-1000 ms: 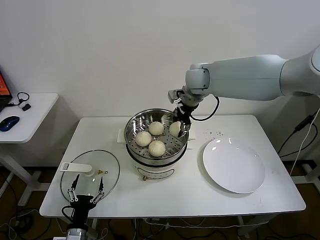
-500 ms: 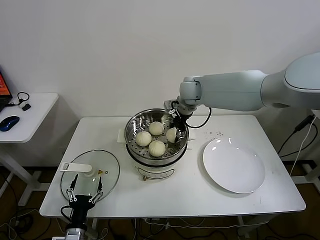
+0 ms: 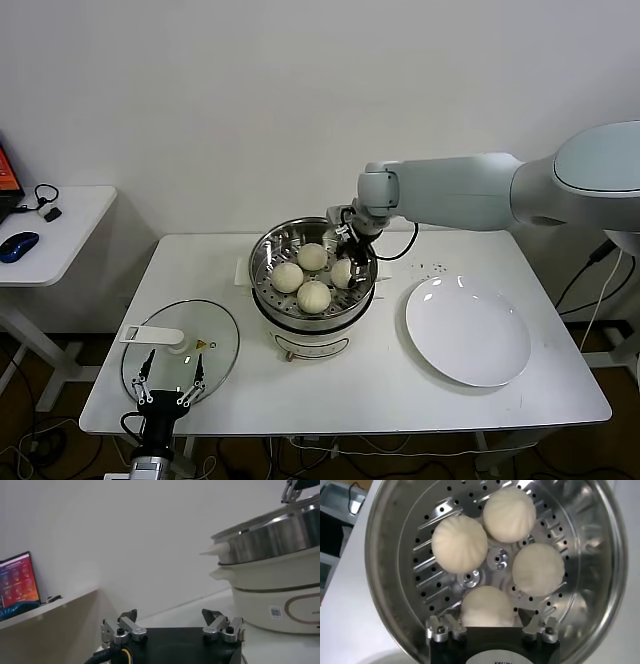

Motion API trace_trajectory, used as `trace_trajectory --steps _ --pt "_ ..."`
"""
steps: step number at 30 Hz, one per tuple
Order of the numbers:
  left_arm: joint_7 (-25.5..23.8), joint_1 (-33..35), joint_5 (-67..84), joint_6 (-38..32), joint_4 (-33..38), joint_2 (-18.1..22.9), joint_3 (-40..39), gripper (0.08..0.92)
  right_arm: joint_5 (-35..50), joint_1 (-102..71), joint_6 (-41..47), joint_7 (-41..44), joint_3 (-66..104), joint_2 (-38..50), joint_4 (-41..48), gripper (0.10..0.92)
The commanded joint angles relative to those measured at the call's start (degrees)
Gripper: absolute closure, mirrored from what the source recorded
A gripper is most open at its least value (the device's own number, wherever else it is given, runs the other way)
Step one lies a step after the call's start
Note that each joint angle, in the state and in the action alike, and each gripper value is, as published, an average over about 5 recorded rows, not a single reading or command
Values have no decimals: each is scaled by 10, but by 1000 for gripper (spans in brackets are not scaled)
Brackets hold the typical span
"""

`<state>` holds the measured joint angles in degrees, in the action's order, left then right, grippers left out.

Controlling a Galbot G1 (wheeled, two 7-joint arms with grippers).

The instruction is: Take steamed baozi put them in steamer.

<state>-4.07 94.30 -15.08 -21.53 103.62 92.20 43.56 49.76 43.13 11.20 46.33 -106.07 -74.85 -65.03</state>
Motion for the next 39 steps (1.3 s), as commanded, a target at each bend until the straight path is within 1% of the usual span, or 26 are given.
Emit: trace_trajectory --steps 1,5,9,13,16,21,26,29,33,39 --pt "0 1 0 0 2 28 0 177 27 17 1 -11 11 13 -8 216" --pt "0 3 -1 0 8 28 -2 177 64 42 4 -30 31 42 -33 204" --pt "0 6 0 0 12 28 -1 177 84 56 9 -78 62 93 -66 203" --pt "0 10 0 -1 17 27 -2 177 86 54 26 -175 107 157 -107 202" --pt "1 12 0 0 20 27 -3 177 81 39 39 -252 160 215 -155 203" --pt "1 12 -1 2 20 28 -4 177 69 -31 60 -345 263 304 -241 203" --pt "0 11 -2 4 22 28 -4 177 58 -180 67 -434 433 393 -319 203" --pt "0 10 -2 5 21 28 -3 177 58 -280 57 -472 538 438 -370 203" --pt "0 8 -2 7 18 28 -2 177 47 -454 34 -508 695 494 -442 203" --pt "1 3 -4 7 12 28 -3 177 -9 -720 -16 -533 922 549 -521 203"
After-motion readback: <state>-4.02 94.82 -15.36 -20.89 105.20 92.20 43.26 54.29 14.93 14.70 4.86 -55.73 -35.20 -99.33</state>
